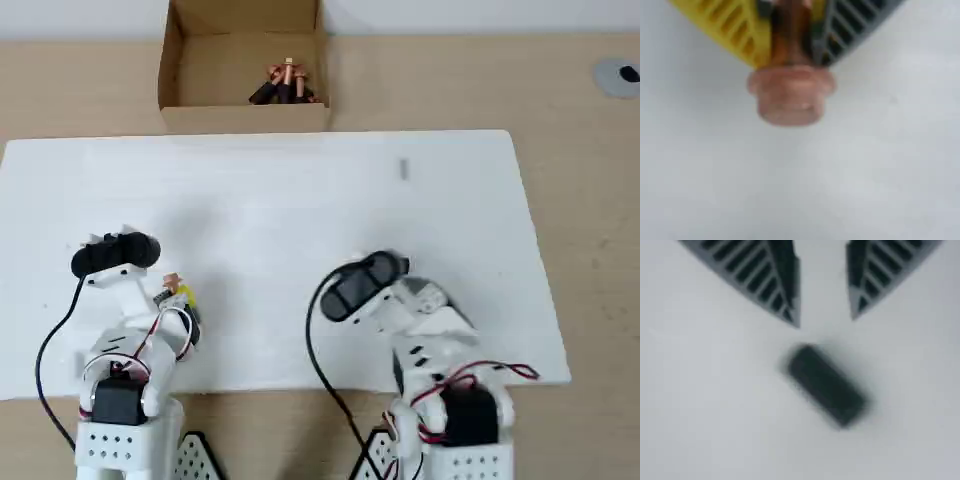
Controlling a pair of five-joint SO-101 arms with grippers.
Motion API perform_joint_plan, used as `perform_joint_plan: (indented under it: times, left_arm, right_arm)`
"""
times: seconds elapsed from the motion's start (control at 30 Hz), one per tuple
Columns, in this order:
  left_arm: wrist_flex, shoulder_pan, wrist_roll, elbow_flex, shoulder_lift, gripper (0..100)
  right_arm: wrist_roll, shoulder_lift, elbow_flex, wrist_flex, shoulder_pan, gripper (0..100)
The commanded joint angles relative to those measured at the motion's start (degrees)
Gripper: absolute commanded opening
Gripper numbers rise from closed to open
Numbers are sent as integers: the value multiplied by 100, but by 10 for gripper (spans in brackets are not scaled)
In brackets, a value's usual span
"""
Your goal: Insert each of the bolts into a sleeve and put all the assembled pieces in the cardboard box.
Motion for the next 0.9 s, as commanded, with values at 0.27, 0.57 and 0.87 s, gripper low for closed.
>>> perform_joint_plan:
  times: [0.27, 0.57, 0.87]
  left_arm:
    - [-105, -79, 0, 0, -31, 6]
    - [-105, -79, 0, 0, -31, 6]
    - [-105, -79, 0, 0, -31, 6]
  right_arm:
    - [457, 4963, -3582, 826, 549, 76]
    - [2374, 7011, -5437, 2180, -312, 137]
    - [3314, 8418, -5552, 2576, -910, 181]
